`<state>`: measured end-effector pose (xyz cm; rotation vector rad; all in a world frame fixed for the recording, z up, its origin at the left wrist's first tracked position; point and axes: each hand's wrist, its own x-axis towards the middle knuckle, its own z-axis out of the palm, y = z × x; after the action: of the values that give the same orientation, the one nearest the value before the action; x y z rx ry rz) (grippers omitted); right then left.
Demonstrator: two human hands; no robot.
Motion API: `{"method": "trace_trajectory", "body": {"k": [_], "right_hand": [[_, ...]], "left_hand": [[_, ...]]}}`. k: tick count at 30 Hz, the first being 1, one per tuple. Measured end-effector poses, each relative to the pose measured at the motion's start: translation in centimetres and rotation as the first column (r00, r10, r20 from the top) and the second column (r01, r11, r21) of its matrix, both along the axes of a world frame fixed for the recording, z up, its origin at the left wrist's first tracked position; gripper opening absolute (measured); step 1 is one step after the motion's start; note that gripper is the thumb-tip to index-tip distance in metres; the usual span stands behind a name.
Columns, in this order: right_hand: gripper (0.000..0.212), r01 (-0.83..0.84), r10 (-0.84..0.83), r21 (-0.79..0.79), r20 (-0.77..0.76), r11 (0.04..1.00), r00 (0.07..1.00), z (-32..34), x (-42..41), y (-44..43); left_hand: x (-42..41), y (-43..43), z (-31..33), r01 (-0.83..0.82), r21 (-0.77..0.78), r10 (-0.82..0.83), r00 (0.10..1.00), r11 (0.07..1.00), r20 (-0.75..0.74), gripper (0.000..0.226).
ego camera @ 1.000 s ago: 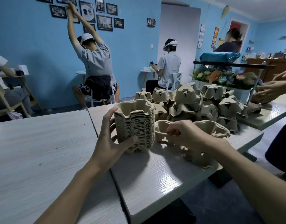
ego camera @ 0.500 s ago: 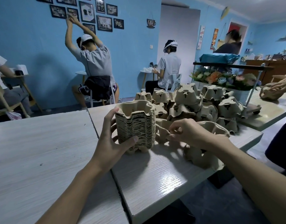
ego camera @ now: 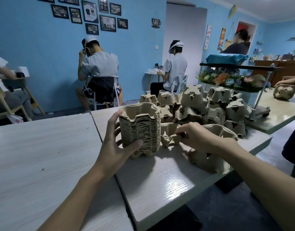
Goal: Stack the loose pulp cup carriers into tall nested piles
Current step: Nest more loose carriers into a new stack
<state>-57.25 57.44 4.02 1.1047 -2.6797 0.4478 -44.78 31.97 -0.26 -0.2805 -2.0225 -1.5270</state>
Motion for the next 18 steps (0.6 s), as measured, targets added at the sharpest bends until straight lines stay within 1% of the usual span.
{"method": "trace_trajectory", "body": {"k": [3, 6, 8, 10, 11, 13, 14, 16, 18], "right_hand": [[0.003, 0.031, -0.04, -0.147, -0.059, 0.989, 0.997, 0.5, 0.2, 0.1], [0.015, 0.123, -0.144, -0.317, -0.044, 0.94, 0.989, 1.3, 1.0, 0.1], [0.019, 0.12, -0.189, -0.49, -0.094, 0.863, 0.977, 2.5, 2.1, -0.1], [0.019, 0.048, -0.198, -0.636, -0.167, 0.77, 0.966, 4.4, 3.7, -1.0], [0.018, -0.002, -0.181, -0.678, -0.2, 0.735, 0.963, 5.4, 4.5, -1.7], [0.015, -0.081, -0.142, -0.708, -0.251, 0.701, 0.958, 7.1, 5.8, -3.3], [0.015, -0.104, -0.124, -0.698, -0.268, 0.709, 0.955, 7.7, 6.2, -4.3], [0.014, -0.114, -0.059, -0.624, -0.25, 0.773, 0.966, 8.2, 6.7, -6.0], [0.012, -0.11, 0.021, -0.476, -0.189, 0.872, 0.982, 7.8, 6.8, -7.0]], "left_hand": [[0.0, -0.1, 0.0, 0.005, -0.002, -0.005, 1.0, 1.0, -0.002, 0.093], [0.0, 0.0, 0.0, 0.003, -0.004, -0.003, 1.0, 1.0, -0.004, 0.095], [0.0, 0.1, 0.0, 0.002, 0.006, -0.002, 1.0, 1.0, -0.002, 0.096], [-0.1, 0.2, 0.0, 0.004, 0.017, -0.003, 1.0, 1.0, -0.004, 0.096], [-0.1, 0.2, 0.0, 0.003, 0.022, -0.003, 1.0, 1.0, -0.003, 0.096], [-0.1, 0.3, 0.0, 0.001, 0.031, -0.001, 1.0, 1.0, 0.003, 0.099], [-0.1, 0.2, 0.0, 0.001, 0.037, -0.001, 1.0, 0.999, 0.009, 0.101], [-0.1, 0.2, 0.0, 0.0, 0.038, 0.0, 1.0, 0.999, 0.015, 0.103], [0.0, 0.2, 0.0, -0.002, 0.041, 0.001, 1.0, 0.999, 0.017, 0.104]]}}
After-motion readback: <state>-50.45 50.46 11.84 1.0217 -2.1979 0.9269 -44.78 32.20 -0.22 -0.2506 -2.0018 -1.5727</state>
